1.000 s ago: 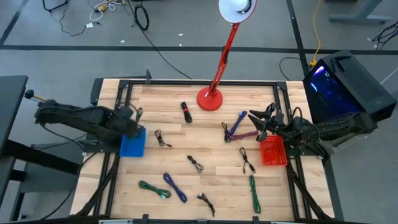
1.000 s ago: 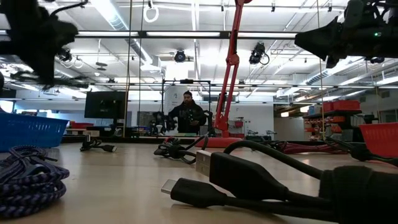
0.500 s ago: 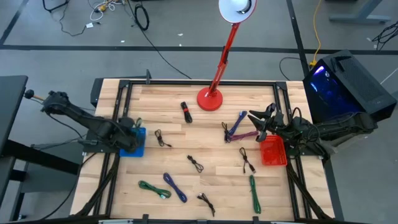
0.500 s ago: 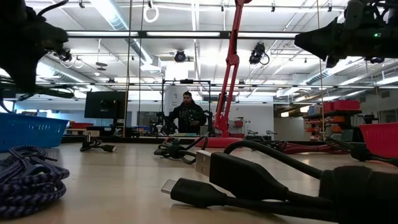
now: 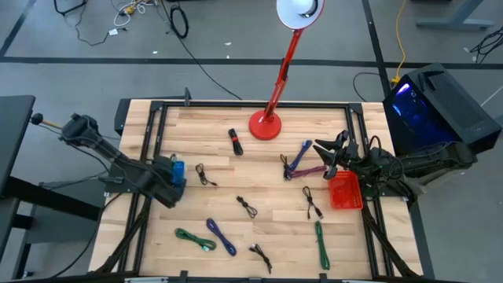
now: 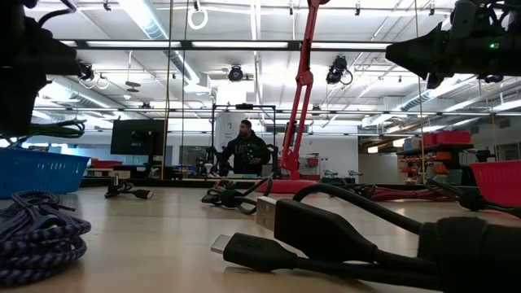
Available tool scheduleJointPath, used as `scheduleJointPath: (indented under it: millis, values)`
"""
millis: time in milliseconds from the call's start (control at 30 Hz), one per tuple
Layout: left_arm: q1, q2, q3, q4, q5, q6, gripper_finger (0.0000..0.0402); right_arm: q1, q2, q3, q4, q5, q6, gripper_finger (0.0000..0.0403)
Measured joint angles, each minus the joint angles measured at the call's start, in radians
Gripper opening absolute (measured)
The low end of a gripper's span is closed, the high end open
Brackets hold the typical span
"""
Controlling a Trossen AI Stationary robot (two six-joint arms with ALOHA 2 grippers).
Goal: Pick & Place USB Port
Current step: Put the green and black charger cable into the blue bin, then put the pink and black charger cable into the blue bin
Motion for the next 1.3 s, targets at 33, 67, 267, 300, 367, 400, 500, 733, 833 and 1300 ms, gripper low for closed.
scheduleJointPath:
  millis: [33,67,267,300,367,400,500,733,833,1300]
  values:
    - [0.0,0.016,0.0,0.0,0.0,0.0,0.0012,0.0,0.0,0.0,0.0,0.0,0.001,0.0102]
    - [0.0,0.031,0.0,0.0,0.001,0.0,0.0012,0.0,0.0,0.0,0.0,0.0,0.002,0.0102]
    - [0.0,0.093,0.0,0.0,0.014,0.005,0.0012,0.0,0.0,0.0,0.0,0.0,0.002,0.0102]
    - [0.0,0.098,0.0,0.0,0.014,0.005,0.0012,0.0,0.0,0.0,0.0,0.0,0.002,0.0102]
    - [0.0,0.107,0.0,-0.001,0.014,0.005,0.002,0.0,0.0,0.0,0.0,0.0,0.002,0.0102]
    - [0.0,0.111,0.0,-0.001,0.014,0.006,0.0028,0.0,0.0,0.0,0.0,0.0,0.002,0.0102]
    - [0.0,0.111,0.0,-0.001,0.015,0.012,0.0063,0.0,0.0,0.0,0.0,0.0,0.002,0.0102]
    - [0.0,0.11,0.0,-0.004,0.009,0.001,0.013,0.0,0.0,0.0,0.0,0.0,0.002,0.0102]
    - [0.001,0.11,0.0,-0.004,0.005,0.001,0.0148,0.0,0.0,0.0,0.0,-0.001,0.002,0.0102]
    - [0.001,0.061,0.072,0.028,-0.079,0.074,0.0165,0.0,0.0,0.0,0.0,0.0,0.002,0.0102]
